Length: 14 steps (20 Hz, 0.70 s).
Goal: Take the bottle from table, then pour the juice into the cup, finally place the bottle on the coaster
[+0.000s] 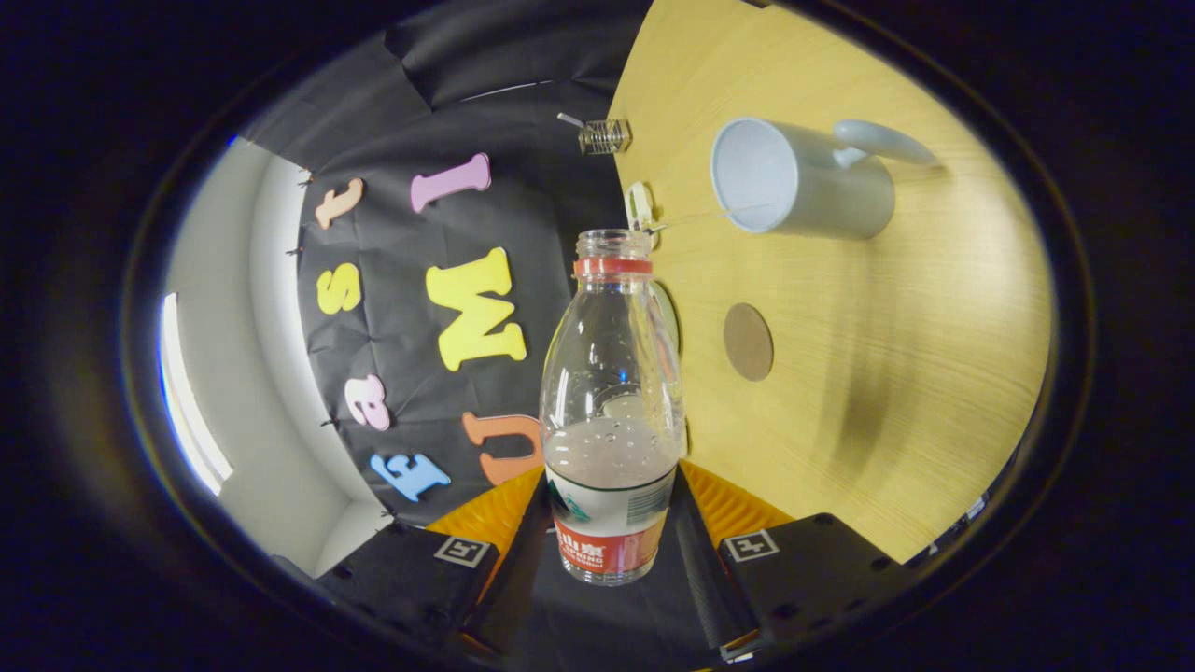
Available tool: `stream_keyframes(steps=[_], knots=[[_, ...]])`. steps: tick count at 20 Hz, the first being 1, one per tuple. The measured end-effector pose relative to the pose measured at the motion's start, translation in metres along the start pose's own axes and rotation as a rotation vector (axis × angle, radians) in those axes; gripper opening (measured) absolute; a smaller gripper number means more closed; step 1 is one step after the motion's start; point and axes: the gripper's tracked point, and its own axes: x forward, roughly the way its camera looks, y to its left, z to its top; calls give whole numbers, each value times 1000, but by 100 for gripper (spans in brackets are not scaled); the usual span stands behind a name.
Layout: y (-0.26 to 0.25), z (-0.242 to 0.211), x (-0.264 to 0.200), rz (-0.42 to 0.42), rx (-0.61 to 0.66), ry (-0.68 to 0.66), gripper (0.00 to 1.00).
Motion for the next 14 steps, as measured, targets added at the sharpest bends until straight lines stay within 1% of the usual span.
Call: stream_keyframes(steps=[3, 14], knots=[[7, 2, 8, 3, 5, -4, 76], [11, 10, 12, 0, 31, -13, 76]])
